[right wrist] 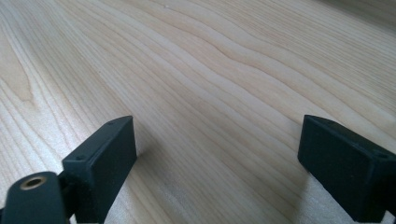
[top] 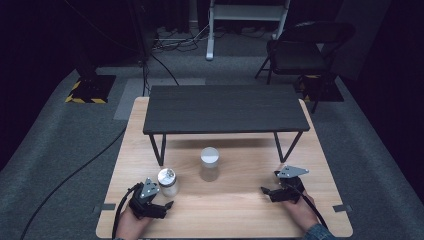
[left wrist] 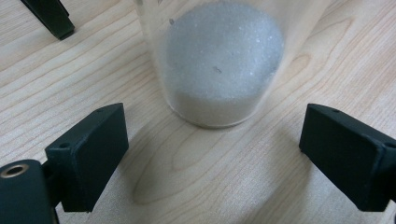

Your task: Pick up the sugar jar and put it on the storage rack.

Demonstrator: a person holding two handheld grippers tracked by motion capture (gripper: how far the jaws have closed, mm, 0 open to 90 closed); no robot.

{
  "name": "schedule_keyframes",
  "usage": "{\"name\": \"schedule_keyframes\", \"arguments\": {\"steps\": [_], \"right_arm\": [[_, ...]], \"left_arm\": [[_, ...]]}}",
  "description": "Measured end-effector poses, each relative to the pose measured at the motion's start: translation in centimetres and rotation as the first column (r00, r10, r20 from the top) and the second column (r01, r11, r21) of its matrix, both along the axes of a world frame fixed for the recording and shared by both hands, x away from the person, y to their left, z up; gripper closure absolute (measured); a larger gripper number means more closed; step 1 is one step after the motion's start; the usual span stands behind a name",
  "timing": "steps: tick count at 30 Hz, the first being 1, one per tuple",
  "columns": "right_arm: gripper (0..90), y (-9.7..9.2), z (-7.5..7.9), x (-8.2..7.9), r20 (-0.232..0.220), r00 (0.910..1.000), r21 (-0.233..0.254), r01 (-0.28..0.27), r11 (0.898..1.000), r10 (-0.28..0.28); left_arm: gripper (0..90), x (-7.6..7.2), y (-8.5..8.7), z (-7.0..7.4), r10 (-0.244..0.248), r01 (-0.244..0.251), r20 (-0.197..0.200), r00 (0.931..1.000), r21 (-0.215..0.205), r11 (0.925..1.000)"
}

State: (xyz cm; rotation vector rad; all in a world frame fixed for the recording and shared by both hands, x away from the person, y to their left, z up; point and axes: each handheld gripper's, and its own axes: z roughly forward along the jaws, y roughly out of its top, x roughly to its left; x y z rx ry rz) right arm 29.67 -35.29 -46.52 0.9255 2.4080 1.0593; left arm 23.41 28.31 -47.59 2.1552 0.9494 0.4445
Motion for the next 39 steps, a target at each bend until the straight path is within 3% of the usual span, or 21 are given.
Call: {"name": "schedule_keyframes", "arguments": {"steps": [28, 32, 39], "right_arm": [[11.1, 0.01, 0.00, 0.01, -0.001, 1.0000, 0.000, -0.001, 1.000, 0.001], [11.1, 0.01, 0.01, 0.02, -0.001, 1.0000, 0.000, -0.001, 1.000, 0.001], [11.0, 0.01, 0.01, 0.03, -0.002, 1.0000, 0.000, -0.003, 1.000, 0.003]], "left_arm": [[7.6, 0.03, -0.04, 0.01, 0.002, -0.002, 0.001, 1.0000, 0.001, 1.0000], [0.4, 0.07, -0.50, 0.16, 0.049, -0.049, -0.014, 0.9987, 0.014, 0.9987], [0.7, -0.37, -0.46, 0.11, 0.051, -0.051, 0.003, 0.9987, 0.018, 0.9986]]}}
